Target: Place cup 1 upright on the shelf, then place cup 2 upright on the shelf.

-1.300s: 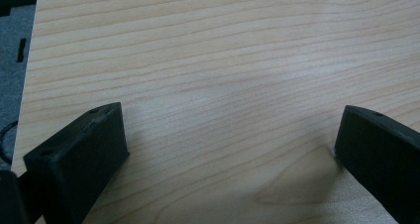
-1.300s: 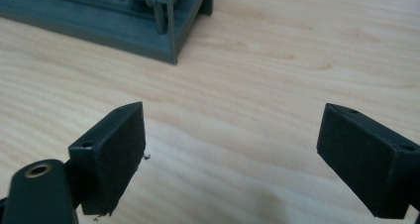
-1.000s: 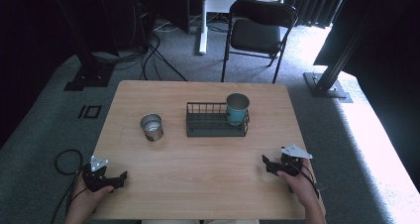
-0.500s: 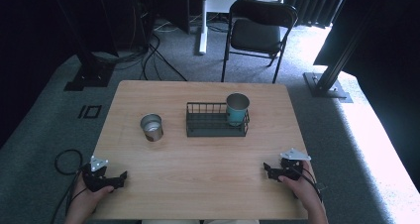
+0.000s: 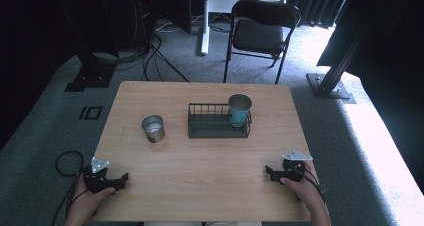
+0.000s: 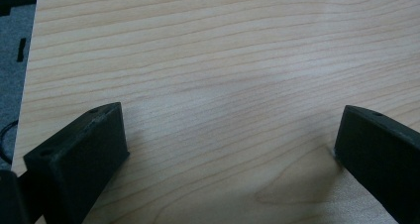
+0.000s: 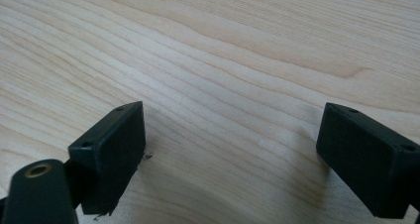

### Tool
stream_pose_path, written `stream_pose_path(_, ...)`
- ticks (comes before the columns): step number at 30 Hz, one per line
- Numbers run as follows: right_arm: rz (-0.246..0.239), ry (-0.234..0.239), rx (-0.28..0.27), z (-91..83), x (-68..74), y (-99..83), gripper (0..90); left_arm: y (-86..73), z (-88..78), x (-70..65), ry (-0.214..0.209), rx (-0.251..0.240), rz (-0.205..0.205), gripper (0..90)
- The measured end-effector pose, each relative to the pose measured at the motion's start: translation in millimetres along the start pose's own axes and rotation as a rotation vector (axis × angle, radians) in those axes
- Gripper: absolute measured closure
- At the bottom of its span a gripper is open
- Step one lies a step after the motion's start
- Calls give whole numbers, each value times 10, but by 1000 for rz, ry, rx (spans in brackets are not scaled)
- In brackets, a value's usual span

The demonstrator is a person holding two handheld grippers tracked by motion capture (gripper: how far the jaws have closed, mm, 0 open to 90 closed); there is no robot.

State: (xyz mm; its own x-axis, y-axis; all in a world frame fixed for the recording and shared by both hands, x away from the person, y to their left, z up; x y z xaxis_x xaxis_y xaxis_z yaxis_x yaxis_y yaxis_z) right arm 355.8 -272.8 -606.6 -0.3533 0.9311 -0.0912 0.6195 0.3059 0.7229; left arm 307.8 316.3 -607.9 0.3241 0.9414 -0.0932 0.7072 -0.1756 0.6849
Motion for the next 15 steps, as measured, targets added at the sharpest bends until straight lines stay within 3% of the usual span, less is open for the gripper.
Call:
stream_pose_path(6, 1, 0, 0, 0, 1, 2, 113, -21, -20, -19, -27, 6, 30, 5)
stream_pose_path(9, -1, 1, -1, 0, 3, 3, 113, -20, -26, -27, -41, 5, 31, 6)
stream_pose_path(12, -3, 2, -1, -1, 5, 2, 113, 5, -25, -70, -83, -9, 14, 6)
stream_pose_path(15, -3, 2, -1, 0, 5, 2, 113, 46, -22, -95, -83, -19, 30, 6)
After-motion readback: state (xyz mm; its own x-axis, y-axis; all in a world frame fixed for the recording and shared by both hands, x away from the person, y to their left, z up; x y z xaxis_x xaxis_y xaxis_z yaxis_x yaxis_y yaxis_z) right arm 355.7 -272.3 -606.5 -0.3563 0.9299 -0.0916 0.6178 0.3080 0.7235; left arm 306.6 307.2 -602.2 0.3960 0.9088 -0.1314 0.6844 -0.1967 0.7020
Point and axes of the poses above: each handheld gripper's, and its own axes: z roughly forward along the jaws, y roughly out of its top, x roughly to its left, the point moved 7 cm from there along z, roughly forward along the jaws, and after that the axes turned 8 degrees about -y, right-handed, at the moved point
